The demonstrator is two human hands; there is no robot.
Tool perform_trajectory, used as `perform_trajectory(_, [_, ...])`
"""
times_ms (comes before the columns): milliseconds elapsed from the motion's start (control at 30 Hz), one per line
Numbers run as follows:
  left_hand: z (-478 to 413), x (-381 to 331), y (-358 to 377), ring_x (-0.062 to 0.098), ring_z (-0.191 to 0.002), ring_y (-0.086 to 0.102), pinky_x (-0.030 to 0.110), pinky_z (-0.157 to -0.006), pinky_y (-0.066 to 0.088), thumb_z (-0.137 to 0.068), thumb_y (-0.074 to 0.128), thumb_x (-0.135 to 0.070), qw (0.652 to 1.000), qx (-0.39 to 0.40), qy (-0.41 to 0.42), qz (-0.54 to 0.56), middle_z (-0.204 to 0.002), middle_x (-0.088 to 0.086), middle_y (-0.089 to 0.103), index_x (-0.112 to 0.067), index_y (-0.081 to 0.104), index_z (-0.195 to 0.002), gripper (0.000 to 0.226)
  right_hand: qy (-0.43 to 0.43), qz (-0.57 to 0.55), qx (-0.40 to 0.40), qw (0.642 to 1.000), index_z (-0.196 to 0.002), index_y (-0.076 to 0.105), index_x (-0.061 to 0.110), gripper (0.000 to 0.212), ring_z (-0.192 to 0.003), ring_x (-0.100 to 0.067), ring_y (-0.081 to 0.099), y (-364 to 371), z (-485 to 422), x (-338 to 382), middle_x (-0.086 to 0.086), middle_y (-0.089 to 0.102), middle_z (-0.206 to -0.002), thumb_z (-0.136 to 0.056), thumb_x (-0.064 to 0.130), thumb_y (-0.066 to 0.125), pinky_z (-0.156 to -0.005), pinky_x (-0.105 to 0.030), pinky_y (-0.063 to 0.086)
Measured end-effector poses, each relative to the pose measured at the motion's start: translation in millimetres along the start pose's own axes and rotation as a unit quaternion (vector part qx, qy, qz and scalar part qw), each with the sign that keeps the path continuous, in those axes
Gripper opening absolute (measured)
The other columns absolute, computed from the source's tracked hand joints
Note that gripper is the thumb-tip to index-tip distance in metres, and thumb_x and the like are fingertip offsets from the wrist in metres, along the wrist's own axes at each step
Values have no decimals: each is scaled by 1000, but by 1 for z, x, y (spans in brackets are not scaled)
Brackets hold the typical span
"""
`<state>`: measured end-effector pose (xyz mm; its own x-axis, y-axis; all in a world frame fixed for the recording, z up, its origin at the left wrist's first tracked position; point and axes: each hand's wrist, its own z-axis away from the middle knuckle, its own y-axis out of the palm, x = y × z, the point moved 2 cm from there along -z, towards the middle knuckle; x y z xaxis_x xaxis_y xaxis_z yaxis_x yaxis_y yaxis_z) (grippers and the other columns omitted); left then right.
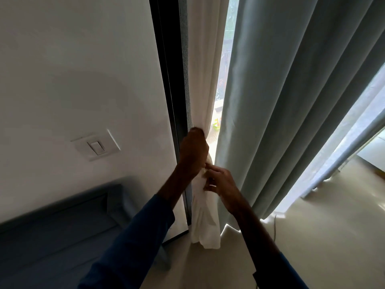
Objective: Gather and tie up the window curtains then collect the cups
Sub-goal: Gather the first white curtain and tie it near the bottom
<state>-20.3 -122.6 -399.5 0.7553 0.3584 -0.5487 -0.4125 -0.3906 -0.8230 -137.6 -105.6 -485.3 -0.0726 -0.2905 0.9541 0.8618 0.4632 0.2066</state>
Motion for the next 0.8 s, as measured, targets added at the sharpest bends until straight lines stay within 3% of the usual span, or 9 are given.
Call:
perform_trajectory(67, [2, 0, 2, 36, -107, 59, 33, -75, 36, -99, 43, -9, 1000, 4, 4, -23, -116, 18, 59, -1, 52, -121, 24, 62, -86, 35, 994, -119, 67, 5, 29, -82, -21, 64, -1, 0, -7, -9, 67, -92, -95, 14, 56, -70, -32, 55])
perform_trajectory(133, [5, 0, 4, 37, -109, 58, 33, -76, 35, -100, 43, -9, 999, 9, 6, -36, -117, 18, 59, 0, 51, -121, 25, 84, -98, 42, 991, -111, 69, 8, 28, -83, -21, 60, -4, -1, -14, -8, 63, -87, -91, 26, 63, -73, -32, 53])
perform_trajectory(233, [6, 5, 3, 36, -110, 60, 36, -79, 44, -101, 44, -12, 998, -6, 8, -56, -119, 18, 61, 2, 50, -125, 29, 56, -30, 19, 998, -105, 75, 14, 29, -88, -18, 63, -15, -2, -19, -6, 68, -91, -93, 38, 63, -81, -35, 50])
perform_trajectory(367, [8, 10, 1, 33, -105, 69, 40, -88, 56, -99, 56, -20, 996, -44, 55, -61, -116, 14, 69, -1, 57, -122, 30, -53, 72, -24, 996, -100, 80, 16, 18, -87, -10, 68, -21, -1, -13, -1, 77, -93, -91, 29, 71, -75, -24, 53])
perform_trajectory(433, [9, 11, -3, 36, -99, 70, 44, -85, 58, -97, 58, -21, 994, -52, 74, -58, -111, 14, 71, -5, 59, -120, 28, -98, 115, -25, 988, -92, 81, 15, 17, -84, -16, 73, -22, -2, -8, -4, 78, -88, -86, 30, 77, -78, -35, 58])
perform_trajectory(533, [13, 16, -9, 41, -92, 71, 50, -81, 60, -96, 57, -28, 990, -57, 107, -67, -107, 13, 73, -12, 56, -125, 33, -123, 155, -2, 980, -92, 80, 13, 32, -87, -32, 75, -27, -2, -3, -8, 78, -87, -77, 42, 83, -85, -49, 58])
perform_trajectory(667, [12, 24, -13, 42, -92, 69, 51, -80, 58, -99, 54, -32, 994, -29, 106, -13, -104, 18, 68, -9, 59, -121, 32, -165, 239, 23, 957, -93, 80, 18, 21, -77, -23, 76, -42, -1, 10, 0, 79, -81, -81, 35, 82, -76, -45, 60])
perform_trajectory(800, [9, 36, -16, 33, -95, 69, 43, -82, 59, -98, 59, -25, 988, 67, 92, 107, -106, 20, 69, 5, 62, -117, 35, -181, 362, 78, 911, -94, 81, 23, 12, -68, -7, 69, -66, -3, 25, 8, 77, -77, -85, 31, 78, -67, -35, 55])
